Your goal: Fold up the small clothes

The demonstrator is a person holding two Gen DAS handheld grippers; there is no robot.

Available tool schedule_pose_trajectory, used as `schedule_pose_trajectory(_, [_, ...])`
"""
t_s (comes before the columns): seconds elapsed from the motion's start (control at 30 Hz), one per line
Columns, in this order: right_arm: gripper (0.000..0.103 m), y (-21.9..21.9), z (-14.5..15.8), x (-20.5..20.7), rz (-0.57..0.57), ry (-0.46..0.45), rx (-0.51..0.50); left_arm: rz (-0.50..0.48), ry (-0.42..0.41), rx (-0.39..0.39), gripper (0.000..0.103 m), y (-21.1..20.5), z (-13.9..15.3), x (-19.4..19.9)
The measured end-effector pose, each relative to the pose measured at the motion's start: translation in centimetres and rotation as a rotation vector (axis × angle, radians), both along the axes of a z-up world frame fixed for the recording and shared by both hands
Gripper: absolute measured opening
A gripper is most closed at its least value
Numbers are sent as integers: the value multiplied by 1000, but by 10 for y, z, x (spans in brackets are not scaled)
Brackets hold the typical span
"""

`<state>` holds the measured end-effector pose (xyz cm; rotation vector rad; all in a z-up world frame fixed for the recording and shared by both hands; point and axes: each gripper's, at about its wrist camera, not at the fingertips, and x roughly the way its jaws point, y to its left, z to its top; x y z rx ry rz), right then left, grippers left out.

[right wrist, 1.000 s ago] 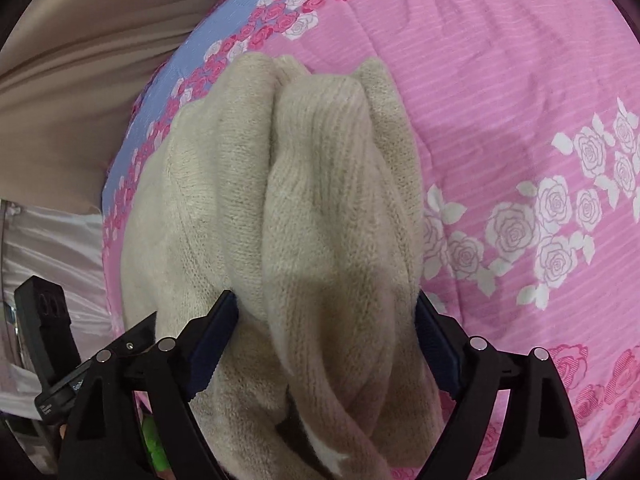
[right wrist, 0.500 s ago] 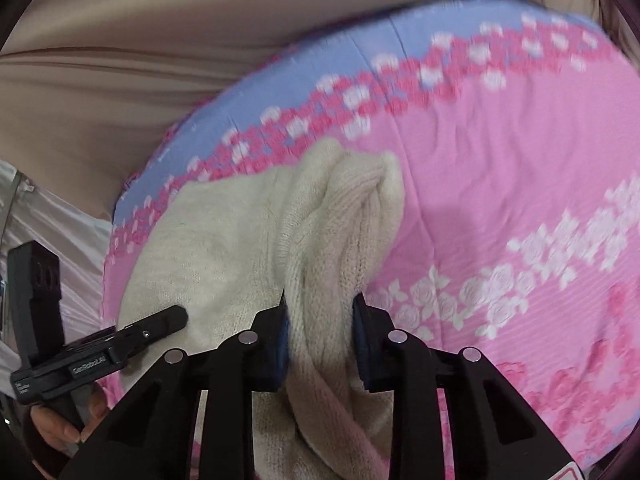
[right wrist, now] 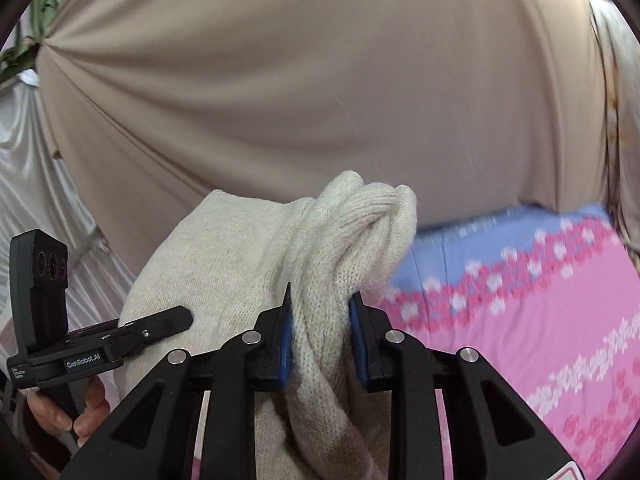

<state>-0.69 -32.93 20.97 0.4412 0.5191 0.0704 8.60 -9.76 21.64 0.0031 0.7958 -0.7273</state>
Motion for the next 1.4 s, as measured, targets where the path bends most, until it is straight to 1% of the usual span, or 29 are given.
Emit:
schedule_pose_trajectory(0.03, [24, 5, 13, 2, 11, -30, -4, 1, -35, -12, 41, 6, 15, 0])
schedule_pose_trajectory(0.1, [24, 16, 32, 5, 34, -76, -24, 4, -83, -33, 41, 19, 35, 0])
schedule_pose_trajectory(0.23, [24, 46, 59, 17, 100, -147, -44, 25, -148, -65, 41, 54, 62, 5])
schedule_pose_trajectory(0.33, [24, 70, 60, 36, 149, -153, -33, 65, -160, -76, 41, 86, 70, 12])
schedule_pose_trajectory(0.4, [24, 85, 47, 55, 173, -123, -26, 94, -158, -70, 43, 106, 66, 17])
schedule_pose_trajectory(0.43, [24, 95, 35, 68, 184, -95, -22, 115, -145, -59, 44, 116, 58, 24])
schedule_pose_trajectory(0.47, [24, 103, 23, 78, 187, -67, -26, 133, -126, -47, 46, 124, 47, 31])
schedule_pose_trajectory(0.5, [26, 111, 3, 90, 183, -26, -30, 150, -99, -26, 51, 130, 32, 41])
schedule_pose_trajectory(0.53, [33, 117, -20, 103, 184, 23, -29, 177, -47, 14, 53, 138, 4, 57])
schedule_pose_trajectory(0.6, [37, 128, -95, 133, 178, 161, -57, 230, 43, 65, 65, 151, -46, 80])
schedule_pose_trajectory(0.63, [38, 131, -140, 144, 151, 263, -89, 298, 106, 114, 66, 162, -89, 94])
schedule_pose_trajectory(0.67, [38, 133, -174, 150, 132, 359, -117, 348, 148, 149, 66, 170, -119, 101])
schedule_pose_trajectory(0.7, [33, 133, -215, 151, 115, 472, -140, 390, 191, 174, 65, 180, -150, 106])
schedule_pose_trajectory(0.73, [21, 131, -243, 147, 110, 549, -115, 449, 258, 223, 64, 192, -189, 108])
schedule_pose_trajectory(0.77, [18, 127, -260, 141, 110, 593, -79, 476, 315, 247, 61, 200, -210, 107])
schedule_pose_trajectory(0.8, [18, 126, -270, 133, 109, 614, -37, 493, 371, 255, 59, 207, -231, 103])
schedule_pose_trajectory(0.83, [18, 130, -271, 127, 120, 612, -16, 502, 392, 247, 59, 212, -241, 96])
schedule_pose_trajectory(0.87, [18, 136, -266, 126, 141, 603, -35, 501, 395, 234, 59, 214, -245, 92])
schedule_pose_trajectory(0.97, [18, 171, -241, 139, 244, 554, -116, 484, 358, 193, 60, 204, -241, 81])
schedule_pose_trajectory(1.03, [18, 195, -230, 153, 308, 527, -153, 463, 340, 195, 63, 192, -240, 80])
schedule_pose_trajectory(1.07, [18, 203, -230, 161, 330, 532, -166, 446, 335, 201, 64, 182, -240, 80])
schedule_pose_trajectory(1.13, [18, 212, -251, 177, 350, 581, -214, 421, 335, 224, 65, 167, -244, 86])
schedule_pose_trajectory(1.17, [18, 212, -268, 183, 351, 626, -232, 410, 338, 243, 65, 160, -247, 88])
schedule_pose_trajectory(1.2, [18, 208, -287, 189, 335, 683, -241, 407, 338, 257, 65, 163, -254, 89])
schedule_pose_trajectory(1.23, [14, 199, -303, 192, 321, 717, -213, 406, 337, 285, 65, 158, -258, 91])
schedule_pose_trajectory(1.27, [13, 192, -306, 192, 314, 705, -167, 404, 340, 303, 65, 159, -263, 92])
schedule_pose_trajectory(1.33, [14, 183, -298, 192, 291, 709, -98, 399, 333, 330, 65, 157, -265, 92])
schedule_pose_trajectory(1.37, [15, 182, -291, 190, 281, 697, -92, 395, 323, 338, 65, 157, -264, 91])
schedule_pose_trajectory(1.4, [18, 182, -281, 187, 272, 670, -100, 395, 316, 344, 65, 156, -263, 89])
